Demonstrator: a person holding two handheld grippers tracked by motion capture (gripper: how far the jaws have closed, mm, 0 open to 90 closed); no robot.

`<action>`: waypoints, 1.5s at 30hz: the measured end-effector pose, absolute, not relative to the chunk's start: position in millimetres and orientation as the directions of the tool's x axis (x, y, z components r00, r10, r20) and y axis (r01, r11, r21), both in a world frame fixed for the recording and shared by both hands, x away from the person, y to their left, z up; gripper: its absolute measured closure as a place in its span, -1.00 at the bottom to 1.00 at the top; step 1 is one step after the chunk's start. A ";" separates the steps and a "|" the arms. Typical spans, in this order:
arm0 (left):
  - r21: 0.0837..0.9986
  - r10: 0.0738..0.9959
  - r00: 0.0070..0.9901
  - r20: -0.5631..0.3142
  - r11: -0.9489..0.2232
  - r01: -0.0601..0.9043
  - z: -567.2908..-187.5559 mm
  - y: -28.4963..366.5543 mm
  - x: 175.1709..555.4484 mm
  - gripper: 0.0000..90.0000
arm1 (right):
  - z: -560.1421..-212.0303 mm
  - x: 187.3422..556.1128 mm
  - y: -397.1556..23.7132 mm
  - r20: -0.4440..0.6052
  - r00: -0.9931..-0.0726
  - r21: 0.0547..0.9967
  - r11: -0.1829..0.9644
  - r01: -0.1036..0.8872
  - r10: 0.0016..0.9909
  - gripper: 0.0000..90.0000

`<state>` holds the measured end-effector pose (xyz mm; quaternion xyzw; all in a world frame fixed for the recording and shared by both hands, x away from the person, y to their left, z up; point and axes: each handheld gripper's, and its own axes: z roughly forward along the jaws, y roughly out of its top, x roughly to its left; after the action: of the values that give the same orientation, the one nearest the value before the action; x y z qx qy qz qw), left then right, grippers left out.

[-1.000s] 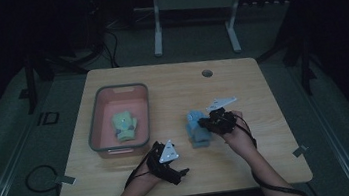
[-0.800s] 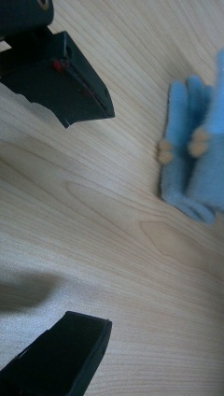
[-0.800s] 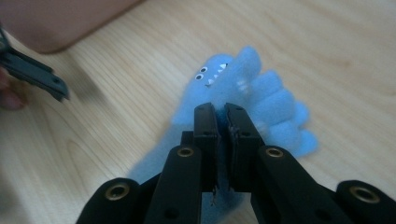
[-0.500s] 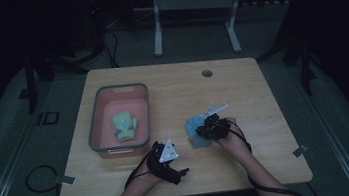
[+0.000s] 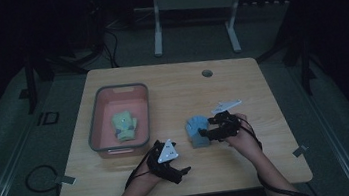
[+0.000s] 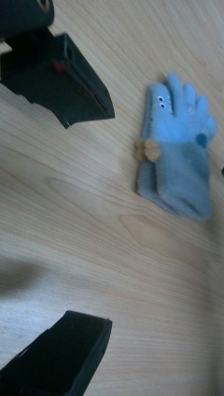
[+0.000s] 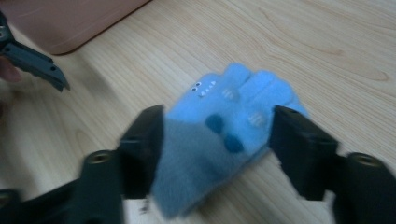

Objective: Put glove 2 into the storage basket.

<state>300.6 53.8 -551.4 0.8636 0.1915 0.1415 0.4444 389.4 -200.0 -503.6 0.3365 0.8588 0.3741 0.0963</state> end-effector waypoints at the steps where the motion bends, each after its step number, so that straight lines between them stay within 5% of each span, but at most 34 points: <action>1: 0.821 0.459 0.886 0.066 -0.530 0.213 -551.1 53.3 300.4 -0.92 | -503.6 388.7 -205.8 0.102 -0.753 0.710 0.482 0.513 0.651 -0.43; 18: 0.789 0.401 0.913 0.079 -0.585 0.188 -535.5 33.5 302.6 -0.95 | -490.9 391.4 -232.8 0.075 -0.766 0.744 0.476 0.470 0.638 -0.66; 33: 0.776 0.321 0.939 0.126 -0.621 0.109 -521.2 4.6 331.1 -0.88 | -494.0 397.0 -250.9 0.213 -0.726 0.756 0.360 0.546 0.654 -0.75; 39: 0.755 0.300 0.943 0.143 -0.650 0.092 -521.3 -11.6 346.8 -0.87 | -501.0 410.2 -246.0 0.170 -0.710 0.744 0.383 0.547 0.683 -0.40; 45: 0.725 0.277 0.946 0.169 -0.685 0.071 -529.1 -24.1 361.9 -0.59 | -504.5 424.2 -233.4 0.169 -0.705 0.740 0.384 0.552 0.689 -0.16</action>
<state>361.9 -24.1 -529.1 0.9080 0.0959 0.1338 0.3853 424.2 -233.4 -504.5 0.3750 0.8276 0.4093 0.0834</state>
